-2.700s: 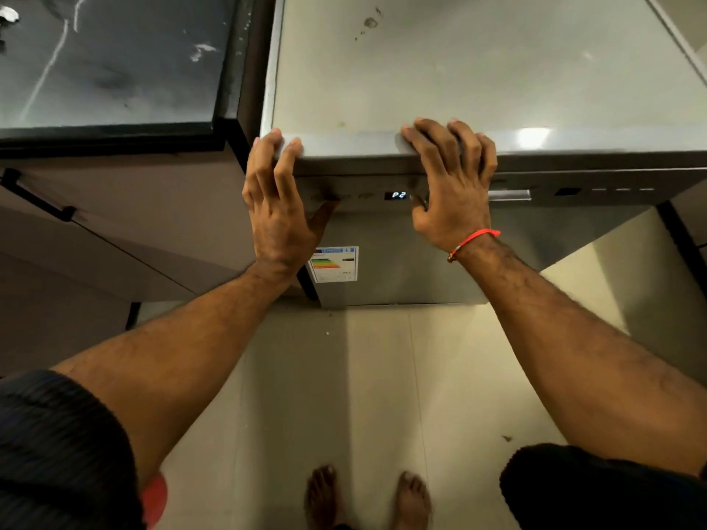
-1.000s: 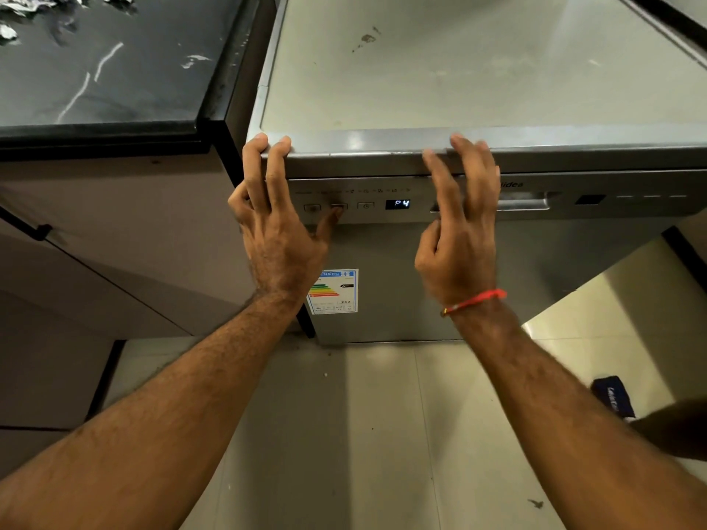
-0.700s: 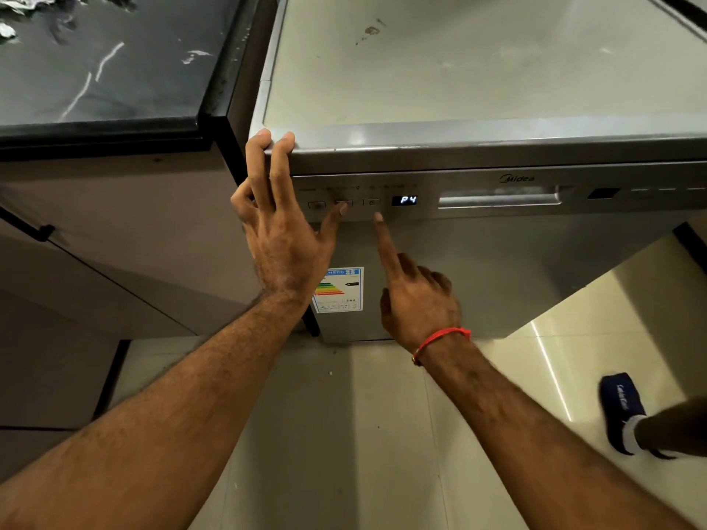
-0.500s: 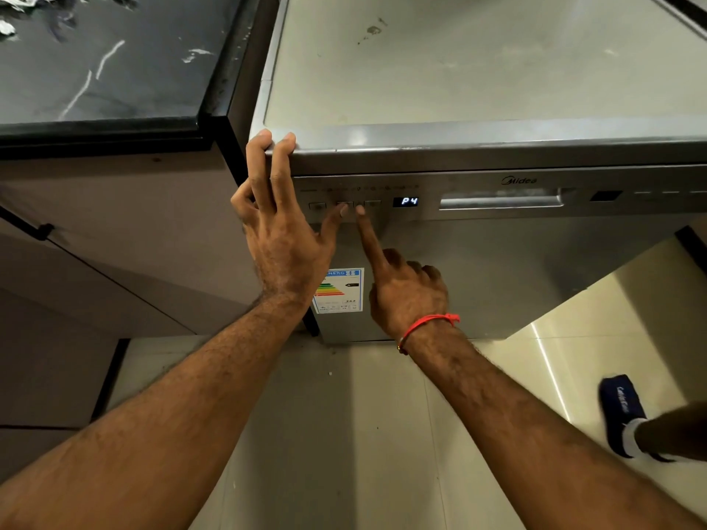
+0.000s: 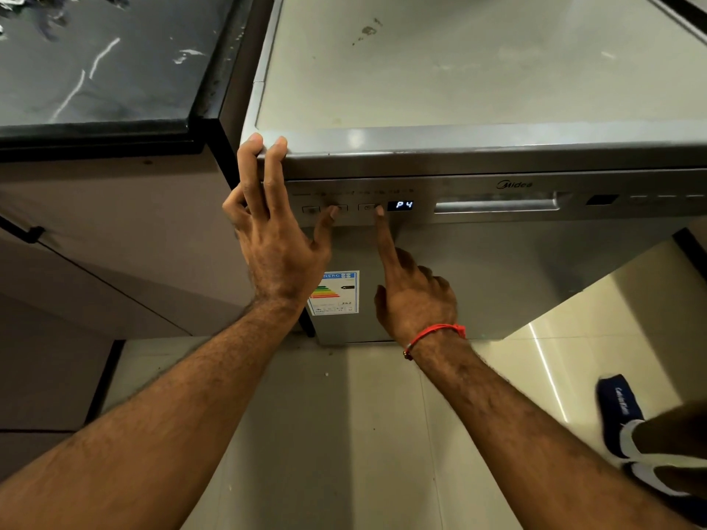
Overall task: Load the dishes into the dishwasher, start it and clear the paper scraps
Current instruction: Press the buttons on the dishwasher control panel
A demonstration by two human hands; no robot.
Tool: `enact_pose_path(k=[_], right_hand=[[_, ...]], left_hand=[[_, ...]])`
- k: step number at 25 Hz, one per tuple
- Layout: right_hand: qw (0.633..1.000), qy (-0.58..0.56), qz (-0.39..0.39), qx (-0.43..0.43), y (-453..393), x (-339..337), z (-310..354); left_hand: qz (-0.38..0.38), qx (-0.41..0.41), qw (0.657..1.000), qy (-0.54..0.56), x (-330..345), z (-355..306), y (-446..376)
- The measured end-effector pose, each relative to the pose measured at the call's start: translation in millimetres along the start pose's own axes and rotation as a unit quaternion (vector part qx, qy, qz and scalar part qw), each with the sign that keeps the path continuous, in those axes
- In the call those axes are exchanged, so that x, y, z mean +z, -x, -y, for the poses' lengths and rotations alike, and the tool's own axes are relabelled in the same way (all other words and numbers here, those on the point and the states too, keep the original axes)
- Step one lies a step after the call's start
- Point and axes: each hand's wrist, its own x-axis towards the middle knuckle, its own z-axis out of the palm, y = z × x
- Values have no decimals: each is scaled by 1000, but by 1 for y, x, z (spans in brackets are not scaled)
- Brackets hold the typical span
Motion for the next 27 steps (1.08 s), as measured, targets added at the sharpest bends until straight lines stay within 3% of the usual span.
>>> enact_pose_path(k=[10, 13, 16, 18, 21, 27], right_hand=[[999, -18, -10, -28, 3, 4, -6], [994, -49, -95, -7, 2, 0, -25], [972, -130, -180, 79, 4, -10, -69], [957, -156, -208, 127, 8, -24, -105], [946, -157, -212, 187, 17, -47, -157], [965, -118, -166, 164, 39, -77, -239]], left_hand=[[0, -11, 1000, 1, 4, -1, 0], [-1, 5, 1000, -22, 3, 0, -2], [7, -14, 997, -70, -4, -10, 0], [38, 14, 996, -84, -2, -40, 13], [122, 140, 981, -64, 19, -106, 27], [195, 193, 957, -95, 85, -234, 28]])
